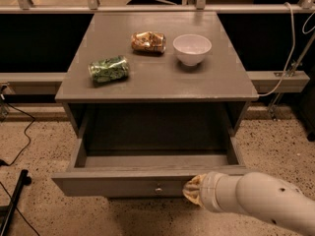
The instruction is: Close top drawer
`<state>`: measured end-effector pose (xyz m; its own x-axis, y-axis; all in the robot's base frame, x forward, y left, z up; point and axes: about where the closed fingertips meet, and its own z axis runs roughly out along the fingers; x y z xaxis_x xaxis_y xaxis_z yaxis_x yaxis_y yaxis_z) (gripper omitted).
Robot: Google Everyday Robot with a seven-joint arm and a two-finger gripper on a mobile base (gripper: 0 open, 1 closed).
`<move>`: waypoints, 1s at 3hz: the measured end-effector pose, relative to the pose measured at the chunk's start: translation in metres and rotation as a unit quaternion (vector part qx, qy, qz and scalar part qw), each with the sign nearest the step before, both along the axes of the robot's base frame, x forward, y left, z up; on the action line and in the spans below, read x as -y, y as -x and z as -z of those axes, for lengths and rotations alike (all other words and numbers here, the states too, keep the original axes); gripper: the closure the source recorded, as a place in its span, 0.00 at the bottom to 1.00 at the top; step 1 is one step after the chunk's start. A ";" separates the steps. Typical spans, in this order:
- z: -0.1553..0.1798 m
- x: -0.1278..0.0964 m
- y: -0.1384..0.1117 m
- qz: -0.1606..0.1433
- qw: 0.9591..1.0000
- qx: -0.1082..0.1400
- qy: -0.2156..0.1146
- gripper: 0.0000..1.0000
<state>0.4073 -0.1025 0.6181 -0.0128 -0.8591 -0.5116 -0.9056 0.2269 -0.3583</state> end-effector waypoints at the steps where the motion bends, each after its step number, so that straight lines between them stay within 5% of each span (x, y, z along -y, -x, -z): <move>1: 0.005 -0.001 -0.034 0.014 1.000 0.012 -0.006 1.00; 3: 0.007 -0.003 -0.053 0.009 1.000 0.029 -0.002 1.00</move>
Offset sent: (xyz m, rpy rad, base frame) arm 0.1558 -0.0049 -0.0268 0.0978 -0.1047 -0.1408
